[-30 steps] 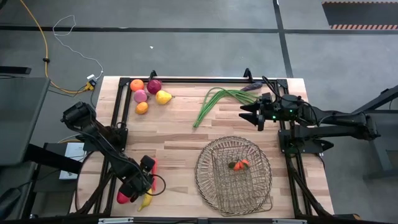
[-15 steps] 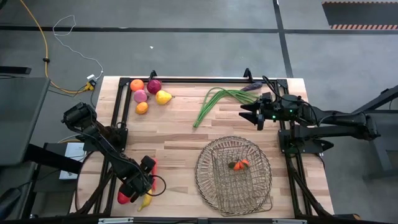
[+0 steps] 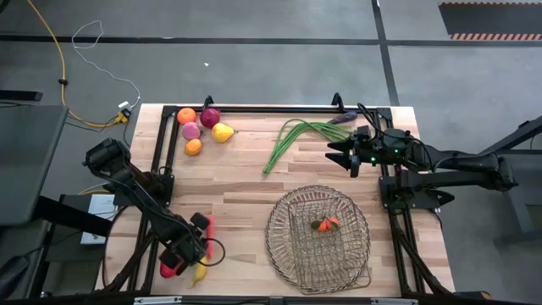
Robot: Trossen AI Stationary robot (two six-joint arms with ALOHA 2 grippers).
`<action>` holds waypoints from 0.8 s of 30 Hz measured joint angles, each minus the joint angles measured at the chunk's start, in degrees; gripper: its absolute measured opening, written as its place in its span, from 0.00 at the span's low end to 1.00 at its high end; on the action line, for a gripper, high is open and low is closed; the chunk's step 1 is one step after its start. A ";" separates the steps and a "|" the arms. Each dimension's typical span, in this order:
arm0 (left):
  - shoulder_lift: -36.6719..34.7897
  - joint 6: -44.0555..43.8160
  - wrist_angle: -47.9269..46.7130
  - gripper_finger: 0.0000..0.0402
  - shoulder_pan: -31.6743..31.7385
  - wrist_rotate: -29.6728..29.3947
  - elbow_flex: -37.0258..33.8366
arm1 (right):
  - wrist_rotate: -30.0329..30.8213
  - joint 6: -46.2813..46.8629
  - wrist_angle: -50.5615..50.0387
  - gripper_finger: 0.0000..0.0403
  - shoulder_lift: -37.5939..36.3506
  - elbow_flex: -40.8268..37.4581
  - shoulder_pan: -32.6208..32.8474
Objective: Build produce basket
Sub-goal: Put the banana into the wire basket
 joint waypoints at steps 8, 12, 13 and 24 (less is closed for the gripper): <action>-8.17 -2.36 -2.43 0.33 3.09 7.41 0.04 | -0.01 0.42 0.05 0.62 0.00 0.00 -0.01; -15.55 -4.73 -5.08 0.33 6.10 9.47 0.04 | 0.00 0.60 0.07 0.62 0.00 0.00 0.01; -17.48 -5.52 -5.65 0.33 7.07 9.93 0.04 | 0.00 0.62 0.07 0.62 0.00 0.00 -0.02; -30.37 -10.88 -5.34 0.33 23.60 0.90 8.00 | 0.59 11.80 4.93 0.62 0.06 0.01 0.03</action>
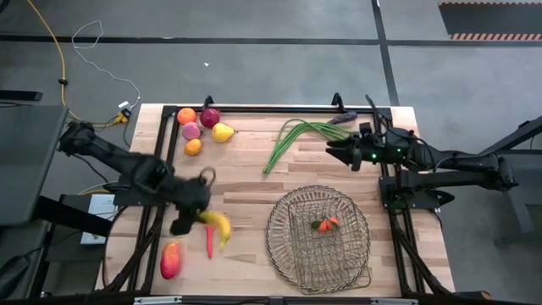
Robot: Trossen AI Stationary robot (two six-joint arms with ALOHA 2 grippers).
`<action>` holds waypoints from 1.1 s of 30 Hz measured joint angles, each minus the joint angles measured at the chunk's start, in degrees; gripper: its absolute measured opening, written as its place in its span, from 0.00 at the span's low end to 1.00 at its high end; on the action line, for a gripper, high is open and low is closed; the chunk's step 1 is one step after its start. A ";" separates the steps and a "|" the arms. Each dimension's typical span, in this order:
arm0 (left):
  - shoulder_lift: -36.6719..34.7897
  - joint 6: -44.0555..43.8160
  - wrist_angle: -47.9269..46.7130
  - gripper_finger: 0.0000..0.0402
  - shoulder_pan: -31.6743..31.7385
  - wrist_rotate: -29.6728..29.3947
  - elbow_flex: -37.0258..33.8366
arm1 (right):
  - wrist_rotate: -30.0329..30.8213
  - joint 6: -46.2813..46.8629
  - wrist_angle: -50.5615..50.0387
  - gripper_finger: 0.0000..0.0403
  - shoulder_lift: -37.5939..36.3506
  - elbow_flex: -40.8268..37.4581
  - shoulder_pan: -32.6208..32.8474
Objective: Build produce basket
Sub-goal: Put the banana into the wire basket
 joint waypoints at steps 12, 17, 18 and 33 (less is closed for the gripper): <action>1.27 -1.67 32.20 0.33 26.72 12.84 6.89 | -5.55 -8.50 9.61 0.62 8.76 4.76 0.60; 3.75 -6.51 42.22 0.33 33.17 13.47 2.61 | -6.60 -18.01 6.42 0.62 15.77 11.22 1.92; 4.42 -7.80 44.24 0.33 33.75 13.42 1.57 | -6.61 -19.15 6.42 0.62 16.93 12.27 2.04; 19.19 -23.84 70.95 0.33 33.25 11.76 -2.50 | -3.07 -20.92 19.53 0.62 30.39 19.27 4.14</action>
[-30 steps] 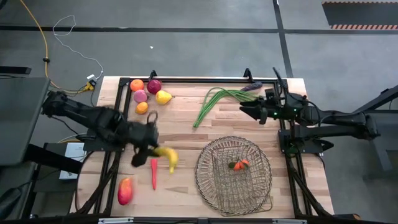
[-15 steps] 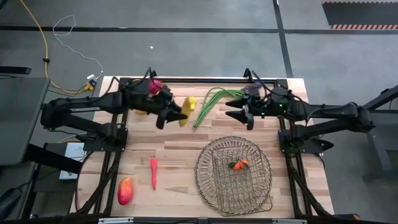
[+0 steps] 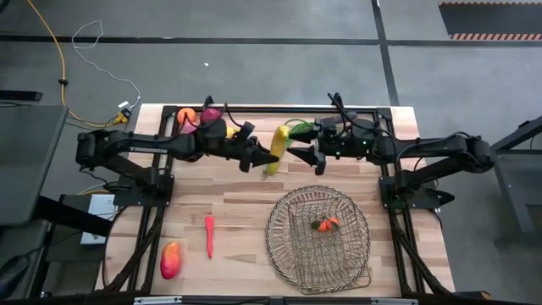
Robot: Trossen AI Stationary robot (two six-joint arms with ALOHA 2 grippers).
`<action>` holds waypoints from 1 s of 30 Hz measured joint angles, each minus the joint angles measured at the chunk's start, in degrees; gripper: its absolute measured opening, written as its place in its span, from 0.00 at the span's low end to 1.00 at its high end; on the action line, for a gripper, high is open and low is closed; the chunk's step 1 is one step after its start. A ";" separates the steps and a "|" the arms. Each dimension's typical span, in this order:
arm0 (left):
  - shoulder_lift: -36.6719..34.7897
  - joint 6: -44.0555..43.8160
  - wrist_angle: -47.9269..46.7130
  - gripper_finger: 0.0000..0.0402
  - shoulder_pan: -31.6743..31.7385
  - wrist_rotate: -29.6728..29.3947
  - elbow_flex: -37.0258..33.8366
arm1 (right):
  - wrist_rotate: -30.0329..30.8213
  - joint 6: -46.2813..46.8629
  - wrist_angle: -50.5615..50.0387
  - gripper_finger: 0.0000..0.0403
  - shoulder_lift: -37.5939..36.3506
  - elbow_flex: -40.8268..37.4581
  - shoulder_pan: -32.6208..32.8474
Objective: Build produce basket
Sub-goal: Put the banana into the wire basket
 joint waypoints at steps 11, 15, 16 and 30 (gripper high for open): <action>2.67 -1.77 2.48 0.33 -0.45 0.79 0.00 | 7.64 -1.50 3.39 0.62 1.20 0.69 0.14; 2.67 -1.84 2.22 0.33 -0.42 0.81 0.00 | 7.39 -2.49 5.62 0.62 1.18 0.69 0.41; 2.67 -2.00 2.16 0.33 -0.44 0.85 0.00 | 7.30 -3.09 5.73 0.62 1.18 0.69 0.43; 2.67 -2.82 2.01 0.33 -0.50 0.66 0.00 | 6.49 -7.53 5.62 0.62 2.13 0.67 0.39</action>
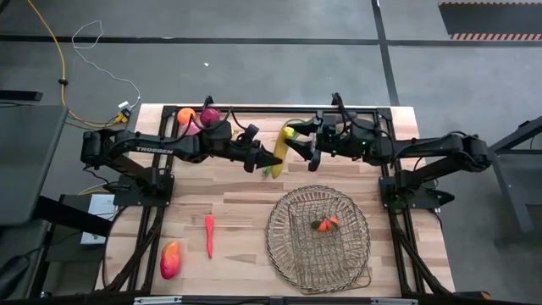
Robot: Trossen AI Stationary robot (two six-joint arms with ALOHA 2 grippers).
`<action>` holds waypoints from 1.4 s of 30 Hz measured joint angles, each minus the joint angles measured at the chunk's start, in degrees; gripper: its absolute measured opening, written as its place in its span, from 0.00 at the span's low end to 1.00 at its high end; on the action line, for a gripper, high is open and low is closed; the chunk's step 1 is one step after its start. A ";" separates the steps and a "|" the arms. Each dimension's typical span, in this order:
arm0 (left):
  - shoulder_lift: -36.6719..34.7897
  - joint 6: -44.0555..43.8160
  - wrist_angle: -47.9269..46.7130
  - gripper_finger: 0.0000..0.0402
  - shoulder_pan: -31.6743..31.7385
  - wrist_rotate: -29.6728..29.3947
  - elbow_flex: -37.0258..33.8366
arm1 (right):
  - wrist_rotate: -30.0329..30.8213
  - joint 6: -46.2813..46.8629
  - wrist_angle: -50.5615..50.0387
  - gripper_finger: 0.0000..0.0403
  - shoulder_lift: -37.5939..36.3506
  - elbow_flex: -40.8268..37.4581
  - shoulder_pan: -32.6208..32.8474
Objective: Build produce basket
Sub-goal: Put the banana into the wire basket
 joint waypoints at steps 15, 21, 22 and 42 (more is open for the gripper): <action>0.00 -1.51 -0.46 0.33 -0.07 0.06 0.00 | -0.87 -4.62 -2.70 0.55 3.18 4.00 0.00; 0.00 -1.55 -0.36 0.33 -0.07 0.11 0.00 | -0.92 -4.84 -3.02 0.34 3.18 4.00 0.00; 0.00 -1.34 -0.36 0.33 -0.07 0.19 0.00 | -0.92 -4.90 -3.00 0.30 3.18 4.00 0.00; -9.31 3.32 7.90 0.65 11.84 13.46 0.09 | -1.97 0.99 -48.96 0.27 -10.78 14.57 1.89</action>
